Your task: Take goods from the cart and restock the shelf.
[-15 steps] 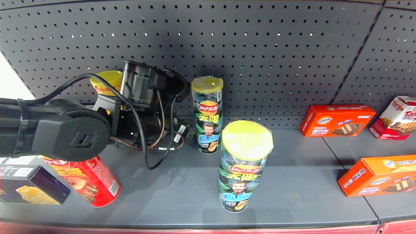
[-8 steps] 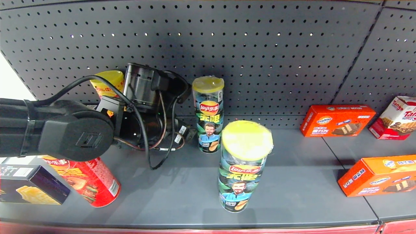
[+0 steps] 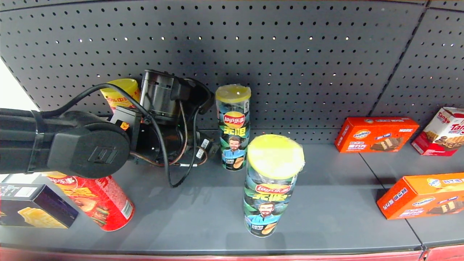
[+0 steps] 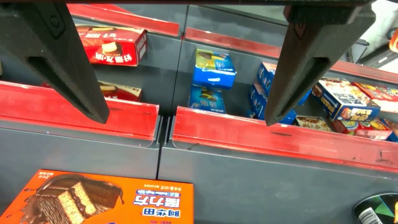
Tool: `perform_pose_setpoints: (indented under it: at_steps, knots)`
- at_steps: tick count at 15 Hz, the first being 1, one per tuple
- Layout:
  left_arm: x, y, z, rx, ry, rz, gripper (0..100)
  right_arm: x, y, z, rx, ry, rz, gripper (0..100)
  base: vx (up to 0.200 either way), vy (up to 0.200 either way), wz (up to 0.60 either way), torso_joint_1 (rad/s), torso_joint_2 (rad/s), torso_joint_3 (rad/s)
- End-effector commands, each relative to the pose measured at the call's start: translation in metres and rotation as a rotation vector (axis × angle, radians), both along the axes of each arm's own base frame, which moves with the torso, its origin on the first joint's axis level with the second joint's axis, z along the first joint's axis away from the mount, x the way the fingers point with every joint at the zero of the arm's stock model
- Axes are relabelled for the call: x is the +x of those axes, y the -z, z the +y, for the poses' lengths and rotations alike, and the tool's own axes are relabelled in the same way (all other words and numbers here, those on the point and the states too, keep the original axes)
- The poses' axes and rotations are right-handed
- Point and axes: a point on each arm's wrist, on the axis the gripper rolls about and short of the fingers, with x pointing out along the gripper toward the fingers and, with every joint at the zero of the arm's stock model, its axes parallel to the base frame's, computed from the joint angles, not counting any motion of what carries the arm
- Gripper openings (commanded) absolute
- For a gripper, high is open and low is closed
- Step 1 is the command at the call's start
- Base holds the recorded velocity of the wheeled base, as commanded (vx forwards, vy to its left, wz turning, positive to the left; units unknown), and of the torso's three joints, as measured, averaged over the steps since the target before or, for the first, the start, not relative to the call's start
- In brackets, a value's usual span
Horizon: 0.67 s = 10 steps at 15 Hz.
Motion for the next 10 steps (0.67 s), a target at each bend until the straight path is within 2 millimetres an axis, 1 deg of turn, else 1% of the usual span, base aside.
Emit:
perform_pose_setpoints:
  at_steps: [1,10]
  knots:
    - [0.001,0.001,-0.002,0.001,0.004,0.001,100,0.000,0.000,0.000,-0.001,-0.001,0.001,100,0.000,0.000,0.00,0.000,0.00,0.000]
    - [0.003,0.002,-0.018,-0.012,0.036,0.000,100,0.000,0.000,0.000,-0.001,-0.001,0.001,100,0.000,0.000,0.00,0.000,0.00,0.000]
